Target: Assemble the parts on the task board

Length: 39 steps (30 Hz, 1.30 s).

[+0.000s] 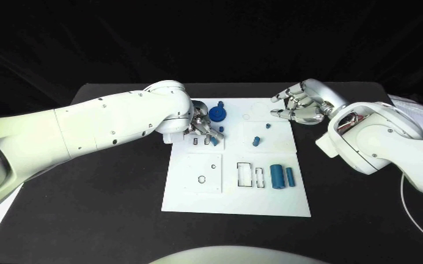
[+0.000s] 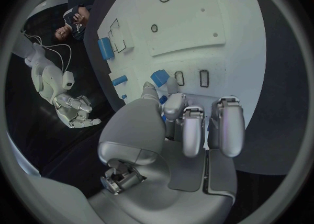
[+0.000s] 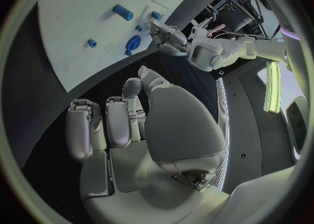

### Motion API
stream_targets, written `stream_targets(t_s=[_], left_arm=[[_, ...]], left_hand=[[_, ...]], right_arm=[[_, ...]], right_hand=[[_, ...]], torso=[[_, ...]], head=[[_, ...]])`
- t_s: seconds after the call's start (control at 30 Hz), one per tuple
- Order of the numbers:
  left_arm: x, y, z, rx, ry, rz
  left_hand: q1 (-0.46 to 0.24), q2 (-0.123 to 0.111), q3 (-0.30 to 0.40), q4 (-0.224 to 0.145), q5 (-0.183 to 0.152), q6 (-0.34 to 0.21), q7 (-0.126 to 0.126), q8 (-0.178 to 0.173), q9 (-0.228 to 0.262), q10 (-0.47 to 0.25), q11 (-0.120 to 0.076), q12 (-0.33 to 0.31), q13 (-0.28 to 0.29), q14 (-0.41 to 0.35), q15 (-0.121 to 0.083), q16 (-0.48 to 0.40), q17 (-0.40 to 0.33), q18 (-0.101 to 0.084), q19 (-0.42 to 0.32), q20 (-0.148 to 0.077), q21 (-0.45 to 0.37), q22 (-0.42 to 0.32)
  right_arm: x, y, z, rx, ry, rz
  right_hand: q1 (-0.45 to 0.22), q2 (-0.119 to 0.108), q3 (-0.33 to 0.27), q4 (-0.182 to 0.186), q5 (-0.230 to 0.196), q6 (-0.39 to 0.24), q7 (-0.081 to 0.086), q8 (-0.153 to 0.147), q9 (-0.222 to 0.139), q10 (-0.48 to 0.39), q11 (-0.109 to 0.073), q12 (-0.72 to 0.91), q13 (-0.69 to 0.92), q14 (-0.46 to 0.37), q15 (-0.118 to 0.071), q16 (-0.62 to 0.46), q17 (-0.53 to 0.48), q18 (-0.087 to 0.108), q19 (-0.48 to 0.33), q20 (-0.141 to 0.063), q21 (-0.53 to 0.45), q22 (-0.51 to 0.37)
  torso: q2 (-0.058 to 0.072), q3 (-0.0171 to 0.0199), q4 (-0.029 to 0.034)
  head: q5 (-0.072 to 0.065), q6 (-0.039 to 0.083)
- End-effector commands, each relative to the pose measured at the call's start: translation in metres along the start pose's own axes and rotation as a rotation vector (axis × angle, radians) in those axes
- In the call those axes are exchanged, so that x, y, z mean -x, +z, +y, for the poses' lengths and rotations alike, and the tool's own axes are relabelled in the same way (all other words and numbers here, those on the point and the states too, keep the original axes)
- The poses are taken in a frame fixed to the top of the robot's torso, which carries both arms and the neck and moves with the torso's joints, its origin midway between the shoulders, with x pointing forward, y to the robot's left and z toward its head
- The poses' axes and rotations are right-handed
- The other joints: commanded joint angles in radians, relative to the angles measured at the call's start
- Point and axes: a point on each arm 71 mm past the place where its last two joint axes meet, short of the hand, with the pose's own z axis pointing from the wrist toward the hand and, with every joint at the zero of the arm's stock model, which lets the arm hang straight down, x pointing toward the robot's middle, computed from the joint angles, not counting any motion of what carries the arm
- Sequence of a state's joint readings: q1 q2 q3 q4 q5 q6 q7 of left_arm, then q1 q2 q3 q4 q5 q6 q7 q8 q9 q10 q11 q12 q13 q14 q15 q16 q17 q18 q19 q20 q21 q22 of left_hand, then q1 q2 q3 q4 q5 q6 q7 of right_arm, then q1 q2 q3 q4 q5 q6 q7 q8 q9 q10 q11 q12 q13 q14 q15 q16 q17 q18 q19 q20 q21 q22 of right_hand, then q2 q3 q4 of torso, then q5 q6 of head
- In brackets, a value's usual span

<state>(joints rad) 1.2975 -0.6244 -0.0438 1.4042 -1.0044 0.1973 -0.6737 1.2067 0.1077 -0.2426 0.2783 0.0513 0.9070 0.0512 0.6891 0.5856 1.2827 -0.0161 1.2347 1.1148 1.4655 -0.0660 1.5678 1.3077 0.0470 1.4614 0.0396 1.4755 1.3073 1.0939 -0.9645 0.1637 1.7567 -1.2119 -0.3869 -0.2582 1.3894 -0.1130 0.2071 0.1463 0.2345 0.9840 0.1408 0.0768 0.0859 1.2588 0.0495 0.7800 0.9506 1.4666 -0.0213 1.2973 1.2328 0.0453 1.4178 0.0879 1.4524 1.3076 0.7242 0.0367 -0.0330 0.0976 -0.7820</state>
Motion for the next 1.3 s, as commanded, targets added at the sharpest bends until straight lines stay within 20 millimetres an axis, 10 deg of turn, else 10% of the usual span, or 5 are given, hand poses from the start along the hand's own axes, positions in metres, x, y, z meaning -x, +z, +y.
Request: stream_targets(t_s=[0.03,1.3], left_arm=[[-0.0014,-0.0003,-0.0016,-0.005,0.012,0.015],[-0.0060,-0.0018,-0.0031,-0.007,0.042,0.052]], left_hand=[[-0.011,-0.001,-0.005,0.005,0.002,-0.006,-0.001,0.005,0.002,0.010,0.000,0.006,0.004,0.105,-0.007,0.003,0.263,-0.009,0.024,-0.001,0.004,0.080],[-0.022,-0.002,-0.020,0.004,0.001,0.006,-0.008,0.015,0.013,0.030,-0.006,0.026,0.029,0.105,-0.012,0.003,0.263,-0.013,0.034,-0.004,0.015,0.102]], right_arm=[[-0.0019,0.0000,0.0005,0.010,-0.002,0.012],[-0.0043,-0.0001,-0.0040,0.001,0.002,0.019]], right_hand=[[-0.011,0.003,-0.001,0.009,0.001,0.009,0.001,-0.001,0.002,-0.005,0.000,-0.004,-0.002,0.034,-0.003,-0.007,-0.002,0.012,-0.007,-0.002,-0.004,0.016],[-0.013,0.002,-0.002,0.011,-0.003,0.009,0.001,-0.001,0.002,-0.005,0.000,-0.004,-0.002,0.034,-0.003,-0.007,-0.001,0.012,-0.007,-0.002,-0.004,0.016]], torso=[[0.000,0.0004,0.0000],[0.000,0.0001,-0.0007]], head=[[0.000,0.000],[0.001,-0.004]])
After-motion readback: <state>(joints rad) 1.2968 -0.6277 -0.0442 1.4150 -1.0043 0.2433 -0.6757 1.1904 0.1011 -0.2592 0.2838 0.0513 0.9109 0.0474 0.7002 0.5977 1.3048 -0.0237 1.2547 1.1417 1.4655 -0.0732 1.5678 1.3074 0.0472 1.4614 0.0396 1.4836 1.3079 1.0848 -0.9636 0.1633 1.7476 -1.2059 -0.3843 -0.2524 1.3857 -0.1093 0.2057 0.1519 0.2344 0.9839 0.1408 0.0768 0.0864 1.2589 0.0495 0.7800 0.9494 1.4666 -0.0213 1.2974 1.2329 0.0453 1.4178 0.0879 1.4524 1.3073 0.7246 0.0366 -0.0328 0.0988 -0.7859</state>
